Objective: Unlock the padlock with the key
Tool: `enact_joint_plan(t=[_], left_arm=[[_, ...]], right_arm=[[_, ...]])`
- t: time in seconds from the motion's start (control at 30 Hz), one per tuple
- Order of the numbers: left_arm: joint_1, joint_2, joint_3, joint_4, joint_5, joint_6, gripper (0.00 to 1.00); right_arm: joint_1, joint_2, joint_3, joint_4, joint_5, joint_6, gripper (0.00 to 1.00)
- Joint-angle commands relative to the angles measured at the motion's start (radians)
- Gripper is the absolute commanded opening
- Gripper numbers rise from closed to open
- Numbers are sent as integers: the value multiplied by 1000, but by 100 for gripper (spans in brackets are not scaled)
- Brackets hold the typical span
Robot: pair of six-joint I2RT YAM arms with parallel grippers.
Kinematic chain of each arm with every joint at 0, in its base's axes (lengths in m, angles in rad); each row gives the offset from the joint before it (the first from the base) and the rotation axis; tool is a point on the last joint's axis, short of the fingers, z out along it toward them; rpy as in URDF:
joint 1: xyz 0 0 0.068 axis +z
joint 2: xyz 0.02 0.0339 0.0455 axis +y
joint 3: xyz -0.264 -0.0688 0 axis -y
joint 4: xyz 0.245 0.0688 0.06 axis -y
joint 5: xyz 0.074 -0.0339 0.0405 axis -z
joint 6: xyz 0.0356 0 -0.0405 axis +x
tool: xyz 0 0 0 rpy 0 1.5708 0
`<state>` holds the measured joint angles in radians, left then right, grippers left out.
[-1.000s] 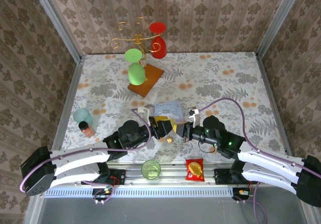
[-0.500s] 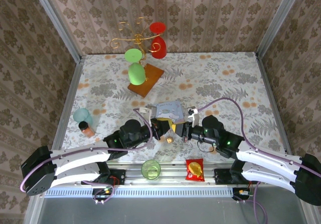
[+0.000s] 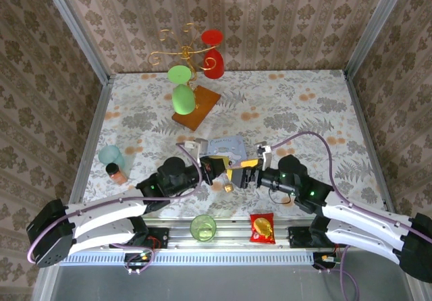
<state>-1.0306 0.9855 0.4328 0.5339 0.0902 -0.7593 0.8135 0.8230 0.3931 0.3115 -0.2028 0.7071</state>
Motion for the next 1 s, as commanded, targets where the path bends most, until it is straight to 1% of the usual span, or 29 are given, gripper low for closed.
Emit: enact_joint_plan(t=[0.0,0.03,0.1,0.2,0.27,0.3,0.37,0.4,0.47,0.53,0.6,0.7,0.73,0.77,0.83,0.87,0.97], left_arm=[[52,-25,27,82,191,-1,0],[62,-26,37,76,231,-1,0],[68,-28,50,67,283,5,0],[67,-34,57,81,308,1,0],[68,-33,54,116,319,-6,0],[69,-32,50,134,323,-12,0],[68,-30,37,175,320,-32,0],[68,-29,32,189,321,-39,0],[69,-28,30,194,321,-44,0],[69,-23,32,192,321,-44,0],[70,-21,33,188,321,-44,0],[69,-13,35,187,321,-44,0],[69,-11,35,187,321,-44,0],[69,-9,35,187,320,-44,0],[70,-10,31,190,312,-49,0],[70,-8,29,195,312,-49,0],[69,1,32,192,316,-49,0]], right_arm=[[-66,-13,-32,189,-161,0,100],[-83,-7,-33,232,-204,9,100],[-89,8,-29,282,-252,6,97],[-89,50,-21,348,-327,4,88],[-88,79,-37,436,-363,35,81],[-88,87,-48,470,-368,49,79],[-88,92,-60,505,-367,63,66],[-87,89,-63,503,-366,63,61],[-87,78,-71,510,-362,63,58],[-85,71,-74,507,-369,61,49],[-85,65,-79,503,-371,58,47],[-85,50,-96,512,-369,58,39],[-85,44,-103,512,-364,58,33],[-86,36,-107,509,-358,57,29],[-83,23,-115,505,-350,54,18],[-85,19,-118,503,-344,51,16],[-85,15,-123,507,-338,50,15]])
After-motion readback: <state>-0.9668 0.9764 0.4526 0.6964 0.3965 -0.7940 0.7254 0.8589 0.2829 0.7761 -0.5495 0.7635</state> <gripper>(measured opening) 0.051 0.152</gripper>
